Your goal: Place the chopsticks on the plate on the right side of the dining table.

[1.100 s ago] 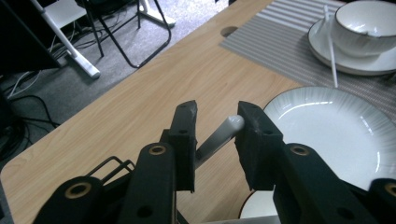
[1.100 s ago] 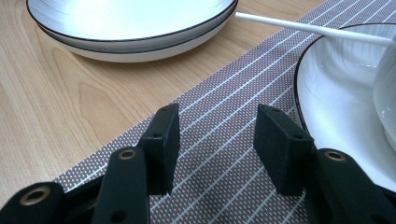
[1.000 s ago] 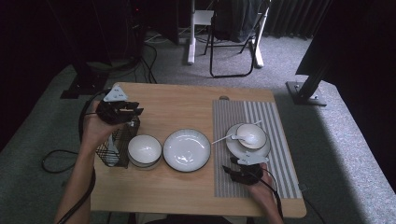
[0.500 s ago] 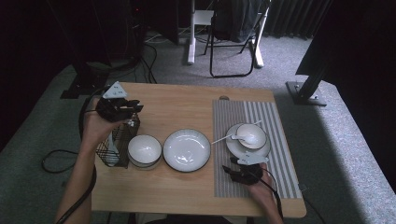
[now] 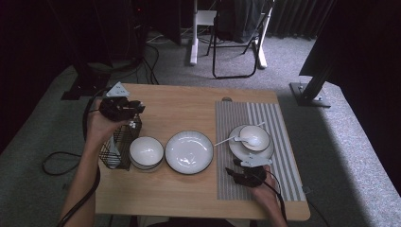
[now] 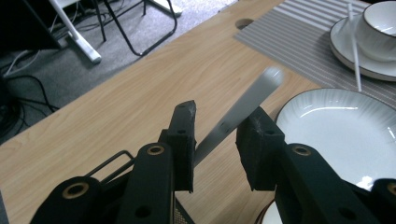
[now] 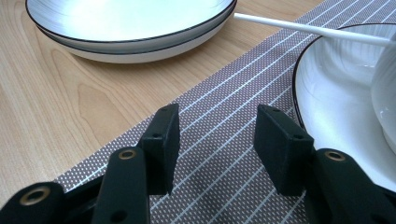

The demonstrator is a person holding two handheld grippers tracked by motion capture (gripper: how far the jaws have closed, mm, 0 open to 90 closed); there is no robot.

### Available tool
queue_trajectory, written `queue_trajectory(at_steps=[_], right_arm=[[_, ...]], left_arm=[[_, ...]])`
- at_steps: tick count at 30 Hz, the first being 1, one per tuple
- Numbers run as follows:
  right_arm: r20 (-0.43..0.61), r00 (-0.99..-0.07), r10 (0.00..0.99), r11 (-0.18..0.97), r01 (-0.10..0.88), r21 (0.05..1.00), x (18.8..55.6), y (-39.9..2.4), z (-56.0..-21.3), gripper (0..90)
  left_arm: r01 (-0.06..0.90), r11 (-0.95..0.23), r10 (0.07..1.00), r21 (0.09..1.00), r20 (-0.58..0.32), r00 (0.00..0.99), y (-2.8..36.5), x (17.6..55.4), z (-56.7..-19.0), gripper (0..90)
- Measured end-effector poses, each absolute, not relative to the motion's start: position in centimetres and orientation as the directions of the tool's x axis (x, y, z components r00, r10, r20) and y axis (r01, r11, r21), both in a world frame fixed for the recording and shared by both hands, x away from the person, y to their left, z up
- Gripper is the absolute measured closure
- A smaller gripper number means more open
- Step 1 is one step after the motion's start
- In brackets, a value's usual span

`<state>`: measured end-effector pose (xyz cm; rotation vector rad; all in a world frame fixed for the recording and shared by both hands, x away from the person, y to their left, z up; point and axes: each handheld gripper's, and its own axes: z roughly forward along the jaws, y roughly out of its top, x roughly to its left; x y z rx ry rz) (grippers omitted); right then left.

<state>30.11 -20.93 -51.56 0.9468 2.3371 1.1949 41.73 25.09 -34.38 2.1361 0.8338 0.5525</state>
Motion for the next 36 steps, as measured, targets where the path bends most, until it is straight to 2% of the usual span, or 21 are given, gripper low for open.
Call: queue_trajectory(at_steps=[12, 15, 28, 36], right_arm=[[-0.008, -0.716, 0.698, 0.423, 0.403, 0.812, 30.1, -20.9, -51.5, 50.1], [-0.009, -0.716, 0.698, 0.423, 0.403, 0.812, 30.1, -20.9, -51.5, 50.1], [-0.01, -0.718, 0.696, 0.424, 0.399, 0.813, 30.1, -20.9, -51.5, 50.1], [-0.01, -0.717, 0.697, 0.423, 0.4, 0.813, 30.0, -20.9, -51.5, 50.1]], left_arm=[[0.446, -0.477, 0.739, 0.757, 0.07, 0.671, 25.7, 43.1, -35.6, 68.5], [0.48, -0.497, 0.745, 0.723, 0.072, 0.663, 25.8, 43.7, -36.2, 68.2], [0.549, -0.487, 0.776, 0.679, 0.049, 0.629, 26.2, 44.6, -37.5, 68.2], [0.562, -0.475, 0.788, 0.677, 0.044, 0.614, 26.4, 44.9, -37.8, 68.2]])
